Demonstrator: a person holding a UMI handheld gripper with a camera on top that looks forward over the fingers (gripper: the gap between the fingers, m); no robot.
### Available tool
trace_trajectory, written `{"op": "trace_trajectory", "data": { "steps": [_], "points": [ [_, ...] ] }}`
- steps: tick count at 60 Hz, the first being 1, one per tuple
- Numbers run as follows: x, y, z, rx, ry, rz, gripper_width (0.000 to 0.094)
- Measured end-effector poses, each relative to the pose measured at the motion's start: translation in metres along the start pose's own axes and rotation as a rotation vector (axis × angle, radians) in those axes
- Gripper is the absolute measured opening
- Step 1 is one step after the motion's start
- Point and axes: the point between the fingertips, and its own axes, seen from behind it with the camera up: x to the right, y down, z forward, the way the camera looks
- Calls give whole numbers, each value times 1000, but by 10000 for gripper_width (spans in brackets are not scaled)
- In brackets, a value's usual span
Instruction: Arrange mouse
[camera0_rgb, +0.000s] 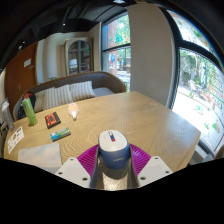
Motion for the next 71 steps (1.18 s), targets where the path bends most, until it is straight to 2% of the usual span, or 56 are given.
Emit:
{"op": "trace_trajectory", "data": {
  "steps": [8, 14, 18, 22, 27, 29, 35, 41, 52, 55, 56, 57, 59, 71],
  "points": [
    [-83, -78, -90, 191, -116, 1, 443],
    [-166, -90, -148, 278, -196, -95, 441],
    [-210, -75, -151, 253, -249, -163, 440],
    [-252, -29, -143, 201, -293, -228, 439],
    [-253, 21, -120, 77, -326, -274, 440],
    [-282, 53, -101, 46, -332, -289, 441],
    [-266, 82, -87, -30, -322, -297, 444],
    [-265, 103, -75, -66, -304, -294, 475],
    [-264, 106, -73, -71, -351, -252, 625],
    [-257, 107, -78, -77, -354, -251, 773],
    [-255, 108, -80, -77, -356, -253, 879],
    [-252, 109, -83, -76, -357, -255, 892],
    [-249, 109, -89, -71, -376, -259, 842],
    [-216, 123, -142, -51, -448, -246, 845]
  ]
}}
